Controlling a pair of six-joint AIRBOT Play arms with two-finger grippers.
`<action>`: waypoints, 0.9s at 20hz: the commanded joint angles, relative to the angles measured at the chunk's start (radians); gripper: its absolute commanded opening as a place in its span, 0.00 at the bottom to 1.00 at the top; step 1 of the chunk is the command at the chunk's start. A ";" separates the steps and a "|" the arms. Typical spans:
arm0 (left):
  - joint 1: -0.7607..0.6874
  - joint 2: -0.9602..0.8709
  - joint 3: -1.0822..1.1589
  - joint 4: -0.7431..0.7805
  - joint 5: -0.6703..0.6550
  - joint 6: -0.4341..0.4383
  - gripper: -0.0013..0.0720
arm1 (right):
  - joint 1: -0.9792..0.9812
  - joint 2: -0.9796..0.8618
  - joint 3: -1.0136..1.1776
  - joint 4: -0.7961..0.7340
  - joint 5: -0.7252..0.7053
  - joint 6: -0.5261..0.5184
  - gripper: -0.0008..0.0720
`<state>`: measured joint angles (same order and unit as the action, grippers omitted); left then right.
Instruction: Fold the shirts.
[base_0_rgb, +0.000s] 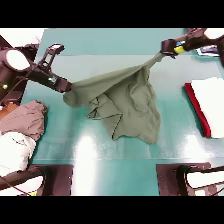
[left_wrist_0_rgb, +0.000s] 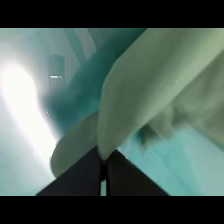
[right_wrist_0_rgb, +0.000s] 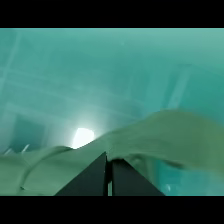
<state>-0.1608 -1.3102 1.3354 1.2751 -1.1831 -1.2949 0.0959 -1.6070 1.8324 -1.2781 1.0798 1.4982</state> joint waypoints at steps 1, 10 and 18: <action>0.038 -0.068 -0.016 0.021 0.187 -0.039 0.53 | 0.023 -0.085 -0.017 0.006 -0.166 0.006 0.09; 0.245 -0.065 0.077 -0.229 -0.245 0.045 0.63 | -0.075 0.084 -0.060 0.134 0.161 -0.071 0.57; 0.199 0.006 -0.414 -0.341 -0.079 0.127 0.63 | -0.052 0.398 -0.503 0.162 0.230 -0.086 0.57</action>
<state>0.0544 -1.3338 1.0843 0.9844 -1.3296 -1.2194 0.0387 -1.3067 1.4620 -1.1316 1.3075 1.4185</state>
